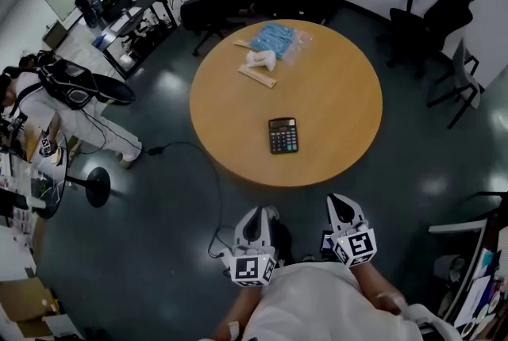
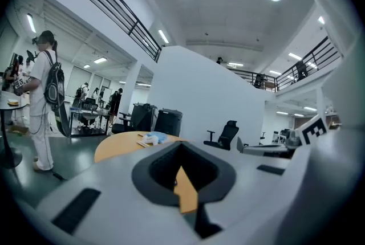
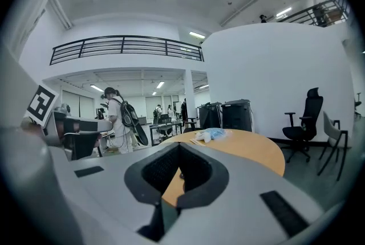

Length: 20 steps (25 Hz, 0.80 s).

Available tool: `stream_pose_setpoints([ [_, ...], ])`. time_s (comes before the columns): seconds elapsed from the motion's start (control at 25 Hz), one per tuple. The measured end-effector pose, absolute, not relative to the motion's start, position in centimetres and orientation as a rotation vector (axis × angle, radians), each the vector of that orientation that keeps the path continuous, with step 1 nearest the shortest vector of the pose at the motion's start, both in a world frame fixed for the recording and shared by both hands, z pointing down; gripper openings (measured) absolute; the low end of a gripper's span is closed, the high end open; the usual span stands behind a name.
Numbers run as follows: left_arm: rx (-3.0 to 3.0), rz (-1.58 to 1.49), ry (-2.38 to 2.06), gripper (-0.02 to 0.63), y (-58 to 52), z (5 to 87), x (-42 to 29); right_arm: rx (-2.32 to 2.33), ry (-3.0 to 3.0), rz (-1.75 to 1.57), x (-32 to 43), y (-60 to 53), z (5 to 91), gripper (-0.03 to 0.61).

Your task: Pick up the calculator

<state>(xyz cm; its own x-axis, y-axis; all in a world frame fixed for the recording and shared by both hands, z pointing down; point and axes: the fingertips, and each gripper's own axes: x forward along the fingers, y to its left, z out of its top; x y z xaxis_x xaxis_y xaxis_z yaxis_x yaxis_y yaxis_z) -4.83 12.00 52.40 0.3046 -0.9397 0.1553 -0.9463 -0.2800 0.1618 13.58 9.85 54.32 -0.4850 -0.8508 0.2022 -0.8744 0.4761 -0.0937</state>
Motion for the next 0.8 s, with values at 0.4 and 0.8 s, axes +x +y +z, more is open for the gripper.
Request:
stream_pose_setpoints([
  [0.4,2.482,0.01,-1.563,0.006,-4.4,49.9,-7.5,1.559,-2.571,0.22,9.7,-6.0,52.7,0.014],
  [0.8,2.458,0.031,-1.54,0.006,-11.1,51.0,-7.6,1.449,-2.54,0.292,9.4,-14.3,56.9,0.014],
])
